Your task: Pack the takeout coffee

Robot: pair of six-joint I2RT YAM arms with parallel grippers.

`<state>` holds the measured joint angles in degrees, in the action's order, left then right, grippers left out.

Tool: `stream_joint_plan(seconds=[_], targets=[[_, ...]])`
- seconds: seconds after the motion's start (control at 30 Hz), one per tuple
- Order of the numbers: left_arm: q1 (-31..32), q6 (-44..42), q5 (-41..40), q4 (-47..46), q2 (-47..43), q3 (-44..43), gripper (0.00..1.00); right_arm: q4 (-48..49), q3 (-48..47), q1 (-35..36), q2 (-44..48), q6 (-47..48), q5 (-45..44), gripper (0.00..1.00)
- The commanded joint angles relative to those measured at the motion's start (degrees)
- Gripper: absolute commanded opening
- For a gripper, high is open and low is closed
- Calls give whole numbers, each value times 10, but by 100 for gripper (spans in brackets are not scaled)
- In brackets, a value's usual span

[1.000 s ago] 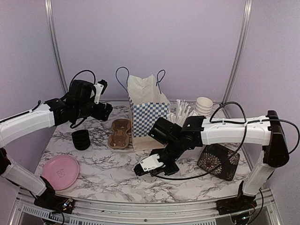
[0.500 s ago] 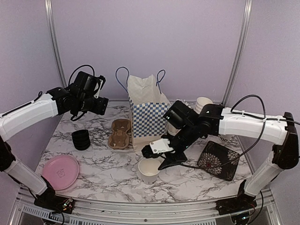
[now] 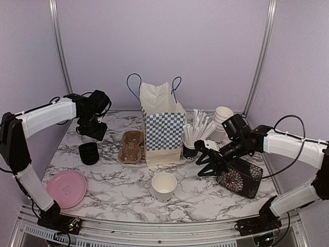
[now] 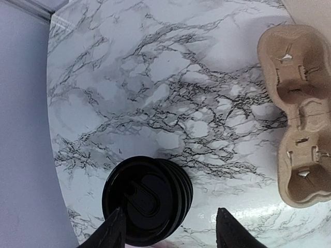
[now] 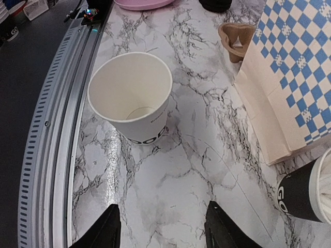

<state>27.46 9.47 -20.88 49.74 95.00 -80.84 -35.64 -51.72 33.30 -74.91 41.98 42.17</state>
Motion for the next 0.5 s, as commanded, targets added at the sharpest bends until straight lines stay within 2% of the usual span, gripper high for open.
stream_joint_plan(seconds=[0.0, 0.17, 0.27, 0.47], targets=[[-34, 11, 22, 49, 17, -7, 60, 54, -5, -4, 20, -11, 55, 54], [-42, -2, 34, 56, 39, -10, 56, 44, -3, -5, -1, 5, 54, 54], [-42, -9, 43, 60, 49, -8, 51, 39, -5, -4, -10, 11, 50, 54], [-41, -15, 45, 64, 73, -12, 48, 32, -6, -4, -17, 19, 44, 54]])
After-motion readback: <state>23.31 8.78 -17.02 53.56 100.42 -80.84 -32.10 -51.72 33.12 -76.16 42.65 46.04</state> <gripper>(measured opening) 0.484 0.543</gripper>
